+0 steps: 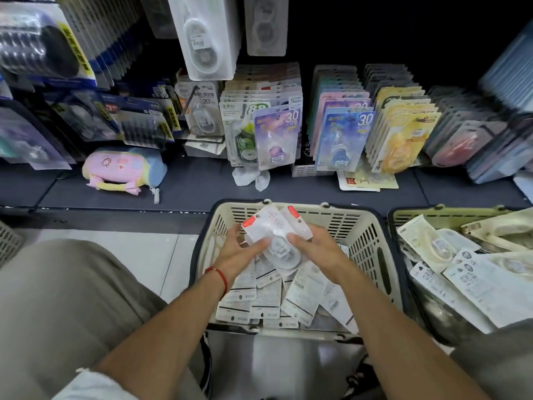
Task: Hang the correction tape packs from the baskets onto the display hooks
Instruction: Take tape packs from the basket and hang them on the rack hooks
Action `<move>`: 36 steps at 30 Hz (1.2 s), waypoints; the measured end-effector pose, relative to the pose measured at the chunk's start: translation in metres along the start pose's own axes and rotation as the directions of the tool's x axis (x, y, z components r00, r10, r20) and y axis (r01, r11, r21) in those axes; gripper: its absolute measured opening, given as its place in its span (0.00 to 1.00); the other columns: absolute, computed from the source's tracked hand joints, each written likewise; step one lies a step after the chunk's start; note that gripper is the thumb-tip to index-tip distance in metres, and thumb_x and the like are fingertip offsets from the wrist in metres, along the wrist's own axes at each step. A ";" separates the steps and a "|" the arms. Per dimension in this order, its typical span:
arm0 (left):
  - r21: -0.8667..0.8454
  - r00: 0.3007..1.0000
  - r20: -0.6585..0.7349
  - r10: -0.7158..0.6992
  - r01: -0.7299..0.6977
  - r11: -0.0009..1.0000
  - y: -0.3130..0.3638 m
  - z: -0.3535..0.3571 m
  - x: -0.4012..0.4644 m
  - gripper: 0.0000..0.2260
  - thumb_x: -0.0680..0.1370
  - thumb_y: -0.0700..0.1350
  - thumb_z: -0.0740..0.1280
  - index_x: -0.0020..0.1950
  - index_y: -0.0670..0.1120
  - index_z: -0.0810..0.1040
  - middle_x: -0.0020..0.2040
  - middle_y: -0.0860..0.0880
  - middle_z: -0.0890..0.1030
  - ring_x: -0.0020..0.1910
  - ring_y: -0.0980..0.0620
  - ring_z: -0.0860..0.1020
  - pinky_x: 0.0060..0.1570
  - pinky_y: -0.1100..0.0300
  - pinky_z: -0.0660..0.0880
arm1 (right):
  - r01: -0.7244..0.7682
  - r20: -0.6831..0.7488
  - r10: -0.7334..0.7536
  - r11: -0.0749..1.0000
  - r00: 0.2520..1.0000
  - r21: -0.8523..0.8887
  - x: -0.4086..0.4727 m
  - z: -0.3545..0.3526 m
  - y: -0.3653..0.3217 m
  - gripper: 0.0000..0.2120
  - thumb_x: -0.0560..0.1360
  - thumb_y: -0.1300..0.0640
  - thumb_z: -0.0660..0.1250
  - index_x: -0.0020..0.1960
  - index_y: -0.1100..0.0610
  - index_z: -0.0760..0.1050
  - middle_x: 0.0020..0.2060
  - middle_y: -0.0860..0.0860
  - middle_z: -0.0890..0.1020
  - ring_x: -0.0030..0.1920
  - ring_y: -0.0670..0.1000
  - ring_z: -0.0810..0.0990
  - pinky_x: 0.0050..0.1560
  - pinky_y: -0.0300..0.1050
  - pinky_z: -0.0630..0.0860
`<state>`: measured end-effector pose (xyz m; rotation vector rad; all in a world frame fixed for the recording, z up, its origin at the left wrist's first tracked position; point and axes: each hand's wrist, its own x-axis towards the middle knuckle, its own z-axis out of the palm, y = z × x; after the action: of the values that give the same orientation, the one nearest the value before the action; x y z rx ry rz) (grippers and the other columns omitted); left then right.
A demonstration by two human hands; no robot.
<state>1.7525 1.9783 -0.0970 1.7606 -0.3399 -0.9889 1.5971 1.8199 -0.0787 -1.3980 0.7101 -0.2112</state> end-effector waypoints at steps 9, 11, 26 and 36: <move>0.110 0.991 0.109 0.075 -0.087 0.990 0.002 0.015 -0.008 0.22 0.77 0.52 0.78 0.68 0.56 0.75 0.59 0.55 0.84 0.59 0.56 0.82 0.52 0.61 0.81 | -0.153 -0.127 0.180 0.968 0.975 0.201 -0.009 -0.005 0.011 0.26 0.76 0.67 0.75 0.70 0.55 0.72 0.59 0.57 0.86 0.57 0.55 0.87 0.56 0.52 0.84; -0.028 0.993 0.115 0.013 -0.009 1.000 0.000 0.021 -0.012 0.20 0.78 0.50 0.77 0.68 0.54 0.78 0.59 0.51 0.86 0.60 0.48 0.84 0.58 0.47 0.83 | -0.161 -0.188 0.208 0.958 0.960 0.235 -0.008 0.006 0.016 0.23 0.78 0.66 0.74 0.69 0.54 0.72 0.57 0.57 0.85 0.52 0.53 0.87 0.47 0.48 0.85; 0.002 0.993 -0.079 -0.084 0.084 0.996 -0.024 -0.001 -0.010 0.21 0.75 0.39 0.78 0.62 0.56 0.76 0.53 0.57 0.82 0.54 0.51 0.80 0.55 0.54 0.77 | -0.295 -0.194 0.279 0.388 0.941 -0.873 -0.009 -0.017 0.105 0.45 0.78 0.52 0.74 0.85 0.52 0.48 0.82 0.56 0.58 0.80 0.60 0.62 0.78 0.61 0.60; -0.208 0.922 0.007 -0.387 0.380 0.901 -0.013 0.001 -0.016 0.11 0.76 0.40 0.68 0.56 0.49 0.82 0.43 0.45 0.89 0.49 0.40 0.85 0.46 0.45 0.83 | -0.145 -0.221 0.021 0.814 0.975 -0.563 -0.012 -0.049 0.026 0.12 0.80 0.62 0.70 0.55 0.47 0.74 0.53 0.51 0.82 0.44 0.52 0.82 0.39 0.44 0.79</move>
<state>1.7388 1.9931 -0.1012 1.6836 0.1393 -1.2225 1.5530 1.7912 -0.0994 -1.9396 1.0660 -0.0668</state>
